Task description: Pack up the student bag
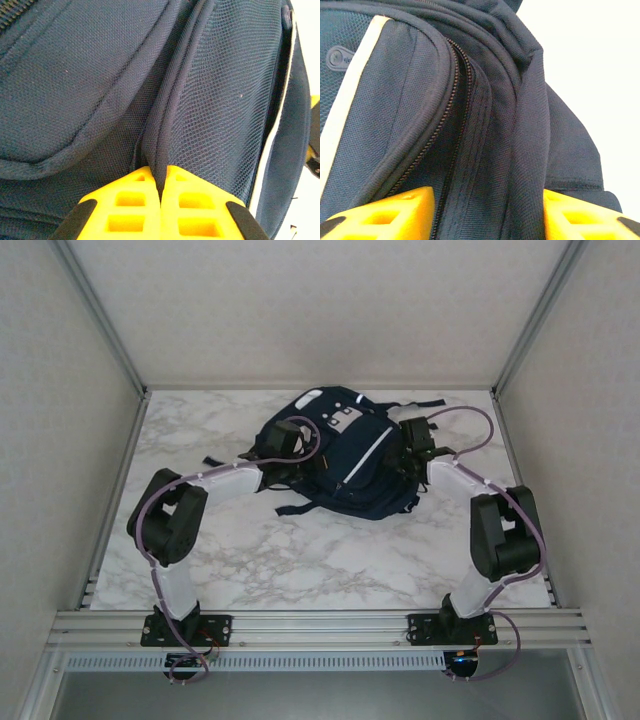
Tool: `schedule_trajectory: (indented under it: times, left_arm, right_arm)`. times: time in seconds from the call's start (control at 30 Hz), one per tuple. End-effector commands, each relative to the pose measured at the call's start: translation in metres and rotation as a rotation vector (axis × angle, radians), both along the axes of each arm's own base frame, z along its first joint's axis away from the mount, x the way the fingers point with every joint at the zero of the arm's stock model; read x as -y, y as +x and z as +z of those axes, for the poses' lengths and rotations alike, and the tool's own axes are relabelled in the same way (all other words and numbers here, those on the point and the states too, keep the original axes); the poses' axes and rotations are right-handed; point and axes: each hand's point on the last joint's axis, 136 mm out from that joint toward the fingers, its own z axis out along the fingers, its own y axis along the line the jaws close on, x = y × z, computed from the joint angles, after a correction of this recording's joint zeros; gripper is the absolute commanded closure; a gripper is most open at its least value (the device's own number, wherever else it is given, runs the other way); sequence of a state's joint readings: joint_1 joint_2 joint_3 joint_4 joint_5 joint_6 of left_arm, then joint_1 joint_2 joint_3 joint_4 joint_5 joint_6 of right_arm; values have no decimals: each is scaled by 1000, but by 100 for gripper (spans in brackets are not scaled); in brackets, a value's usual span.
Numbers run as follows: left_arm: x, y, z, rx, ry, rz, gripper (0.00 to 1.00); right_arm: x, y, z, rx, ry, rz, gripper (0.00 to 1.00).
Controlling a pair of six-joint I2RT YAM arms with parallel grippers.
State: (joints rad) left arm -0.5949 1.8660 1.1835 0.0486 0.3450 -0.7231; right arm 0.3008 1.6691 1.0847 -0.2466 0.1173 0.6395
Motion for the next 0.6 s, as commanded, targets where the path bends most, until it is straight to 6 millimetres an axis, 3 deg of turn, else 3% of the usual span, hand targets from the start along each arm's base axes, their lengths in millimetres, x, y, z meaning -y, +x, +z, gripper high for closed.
schedule_trajectory:
  times: [0.0, 0.2, 0.33, 0.43, 0.57]
  left_arm:
    - [34, -27, 15, -38, -65, -106, 100]
    - [54, -2, 44, 7, -139, -81, 100]
    - [60, 5, 56, 22, -168, -69, 100]
    - [62, 4, 59, 21, -183, -60, 100]
    - [63, 1, 64, 20, -198, -52, 100]
  right_arm:
    - [-11, -5, 35, 55, 33, 37, 43]
    - [-38, -60, 59, 78, 44, 183, 38]
    - [-72, -92, 62, 67, 76, 276, 37]
    - [-96, -101, 54, 61, 103, 307, 38]
    - [-122, -98, 40, 65, 101, 319, 44]
